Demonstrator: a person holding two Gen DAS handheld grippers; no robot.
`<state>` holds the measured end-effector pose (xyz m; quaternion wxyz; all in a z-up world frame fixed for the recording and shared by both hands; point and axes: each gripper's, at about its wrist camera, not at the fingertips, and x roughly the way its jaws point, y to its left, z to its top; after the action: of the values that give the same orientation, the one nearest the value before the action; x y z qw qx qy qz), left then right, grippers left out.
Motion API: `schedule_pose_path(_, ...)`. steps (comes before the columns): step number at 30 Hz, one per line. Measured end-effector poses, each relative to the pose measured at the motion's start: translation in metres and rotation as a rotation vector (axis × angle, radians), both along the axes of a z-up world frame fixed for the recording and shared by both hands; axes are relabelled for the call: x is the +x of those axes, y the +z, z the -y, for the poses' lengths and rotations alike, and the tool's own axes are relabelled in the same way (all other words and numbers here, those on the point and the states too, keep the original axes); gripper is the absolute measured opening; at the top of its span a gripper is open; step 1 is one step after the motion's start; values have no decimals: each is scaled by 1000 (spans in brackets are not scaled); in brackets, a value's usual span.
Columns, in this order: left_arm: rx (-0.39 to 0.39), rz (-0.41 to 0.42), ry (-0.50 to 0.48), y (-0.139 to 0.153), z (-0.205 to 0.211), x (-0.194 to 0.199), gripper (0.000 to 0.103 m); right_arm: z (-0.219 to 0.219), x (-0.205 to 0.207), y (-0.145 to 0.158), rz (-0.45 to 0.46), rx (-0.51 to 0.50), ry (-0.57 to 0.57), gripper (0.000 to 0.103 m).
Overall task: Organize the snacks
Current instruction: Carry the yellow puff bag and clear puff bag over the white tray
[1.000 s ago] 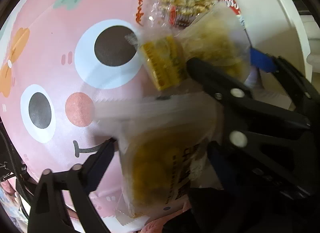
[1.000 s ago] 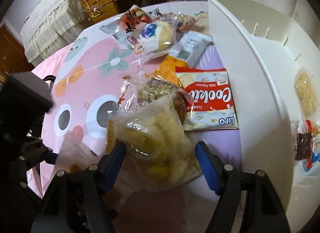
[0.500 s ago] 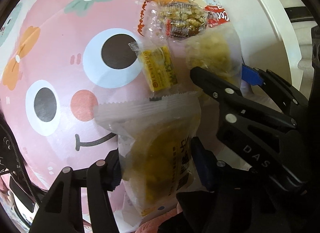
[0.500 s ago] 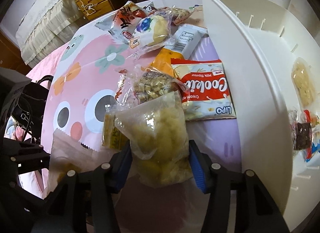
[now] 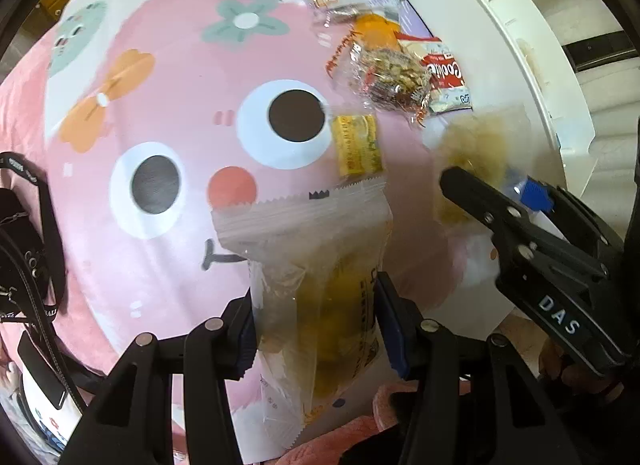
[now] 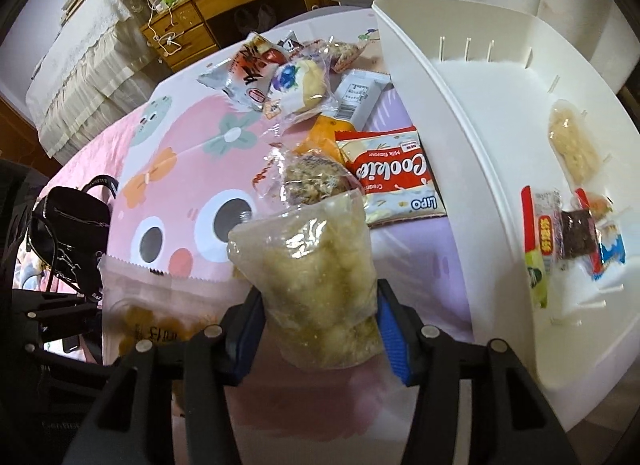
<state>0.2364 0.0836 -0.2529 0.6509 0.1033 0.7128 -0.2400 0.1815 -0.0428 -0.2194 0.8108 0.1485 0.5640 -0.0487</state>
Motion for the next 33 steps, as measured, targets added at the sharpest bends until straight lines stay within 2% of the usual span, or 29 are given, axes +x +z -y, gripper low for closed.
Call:
schedule_pose_path(7,-23,57,35,21,-24,-9,50,-17,-24,19,35,-8,-9,53)
schedule_pose_path(15,-64,107,41,65,-54,-24,50,-28,-64,37,50,-8,-62,53)
schedule_pose_path(25,-102,115,63,102,-55,-43,50,-16,-91,69,75,9,-94,53)
schedule_pose_path(33,-126,142,62,137,-24,-52,48,17,-94,95,94,15,-74,53)
